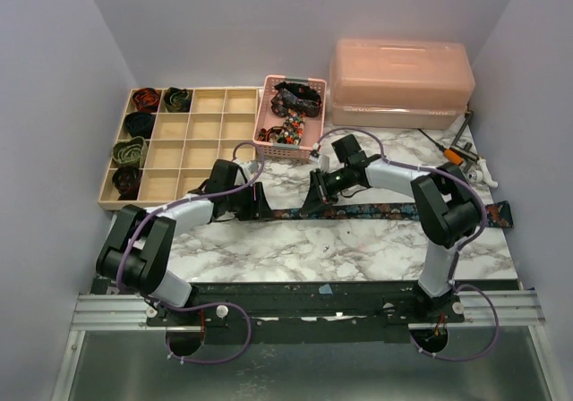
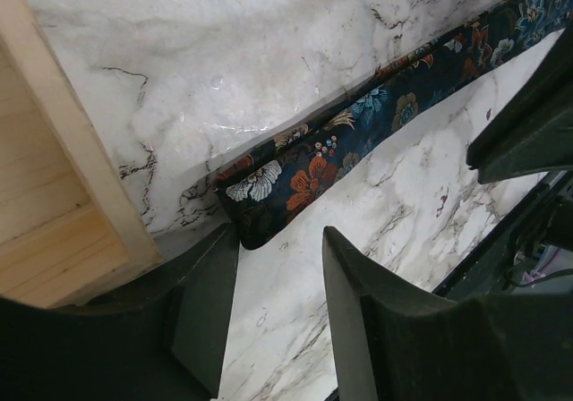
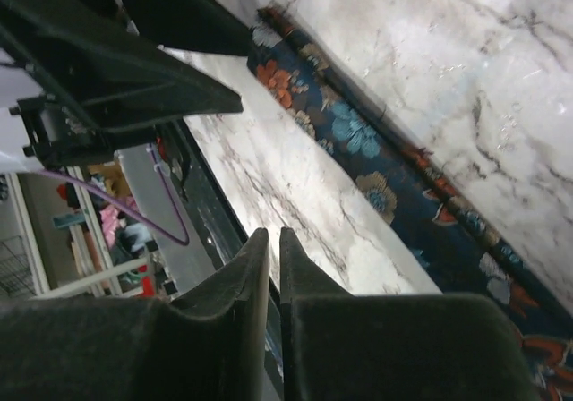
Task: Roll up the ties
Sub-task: Roll the tie at the center of the board.
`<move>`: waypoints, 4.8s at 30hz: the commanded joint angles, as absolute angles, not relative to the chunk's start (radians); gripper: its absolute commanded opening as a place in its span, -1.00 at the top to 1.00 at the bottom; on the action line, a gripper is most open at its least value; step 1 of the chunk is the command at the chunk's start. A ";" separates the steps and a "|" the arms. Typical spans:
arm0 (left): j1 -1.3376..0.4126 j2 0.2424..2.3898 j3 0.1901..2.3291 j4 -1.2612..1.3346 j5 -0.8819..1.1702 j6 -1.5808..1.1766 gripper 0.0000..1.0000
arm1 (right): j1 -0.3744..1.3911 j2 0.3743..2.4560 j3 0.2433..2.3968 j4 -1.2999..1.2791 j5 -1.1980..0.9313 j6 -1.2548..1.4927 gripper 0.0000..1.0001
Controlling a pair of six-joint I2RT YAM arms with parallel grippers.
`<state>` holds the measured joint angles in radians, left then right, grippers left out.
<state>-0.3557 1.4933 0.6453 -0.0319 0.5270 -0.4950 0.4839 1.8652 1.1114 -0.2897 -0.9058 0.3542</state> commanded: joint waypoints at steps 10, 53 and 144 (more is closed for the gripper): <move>-0.361 1.559 0.689 -0.013 0.548 -0.485 0.29 | 0.519 2.039 1.237 -0.228 -0.746 0.428 0.99; -0.579 1.735 1.027 -0.054 0.765 -0.369 1.00 | 0.301 1.930 1.224 -0.612 -0.941 0.188 0.05; -0.742 1.239 0.656 0.235 0.513 0.364 -0.97 | 0.356 2.002 1.155 -0.650 -0.773 -0.012 0.74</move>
